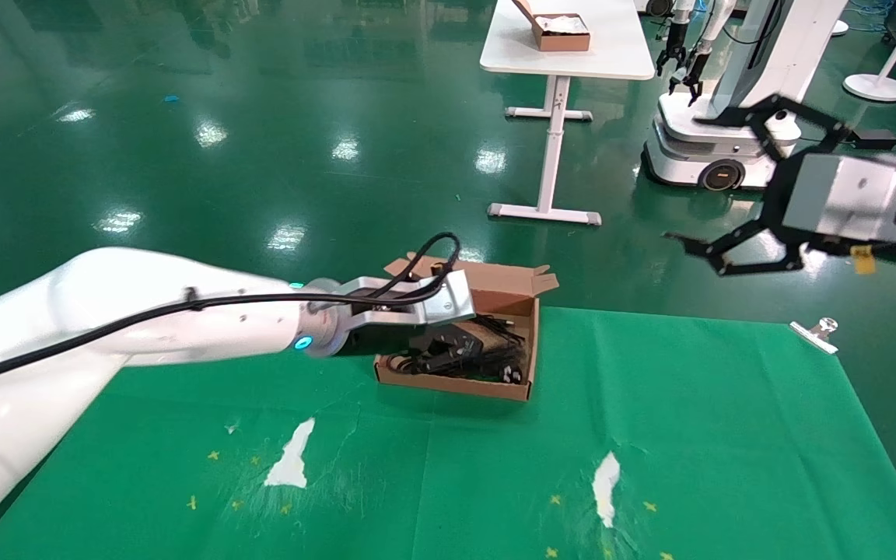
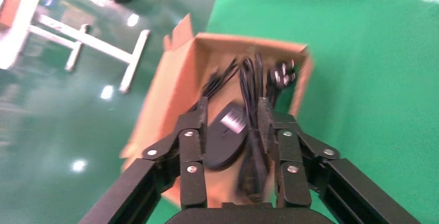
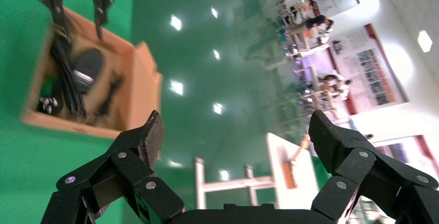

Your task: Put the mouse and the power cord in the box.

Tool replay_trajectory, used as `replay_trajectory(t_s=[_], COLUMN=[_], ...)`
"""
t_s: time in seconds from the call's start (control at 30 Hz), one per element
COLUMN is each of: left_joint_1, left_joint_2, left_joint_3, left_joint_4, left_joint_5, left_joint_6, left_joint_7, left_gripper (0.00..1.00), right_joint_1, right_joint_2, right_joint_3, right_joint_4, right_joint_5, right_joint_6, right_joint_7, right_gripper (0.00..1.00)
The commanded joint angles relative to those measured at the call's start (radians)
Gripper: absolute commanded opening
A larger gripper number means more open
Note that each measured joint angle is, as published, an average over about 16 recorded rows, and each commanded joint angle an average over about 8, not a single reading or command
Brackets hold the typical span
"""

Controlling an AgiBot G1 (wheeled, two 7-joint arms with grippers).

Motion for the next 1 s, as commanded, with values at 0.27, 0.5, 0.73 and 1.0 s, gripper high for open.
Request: replay_trajectory(t_s=[0.27, 0.5, 0.73, 1.0], left_joint_1=[0.107, 0.190, 0.275, 0.370], left_joint_2=[-0.114, -0.203, -0.293, -0.395], left_joint_3=[-0.138, -0.245, -0.353, -0.476], left_joint_4=[-0.105, -0.187, -0.270, -0.364], left_joint_5=[-0.131, -0.233, -0.336, -0.453], left_joint_6=[0.120, 0.213, 0.308, 0.414], left_joint_7=[-0.017, -0.030, -0.043, -0.058], left_gripper=[1.00, 1.00, 1.00, 1.00], right_joint_1=[-0.082, -0.148, -0.214, -0.289], right_joint_2=[0.013, 0.024, 0.034, 0.047], right_joint_3=[0.029, 0.052, 0.076, 0.102], right_joint_4=[0.083, 0.148, 0.213, 0.287], right_joint_5=[0.063, 0.113, 0.164, 0.222], right_joint_6=[-0.043, -0.079, -0.115, -0.157], right_joint_7=[0.138, 0.245, 0.354, 0.476], right_gripper=[1.00, 1.00, 1.00, 1.00])
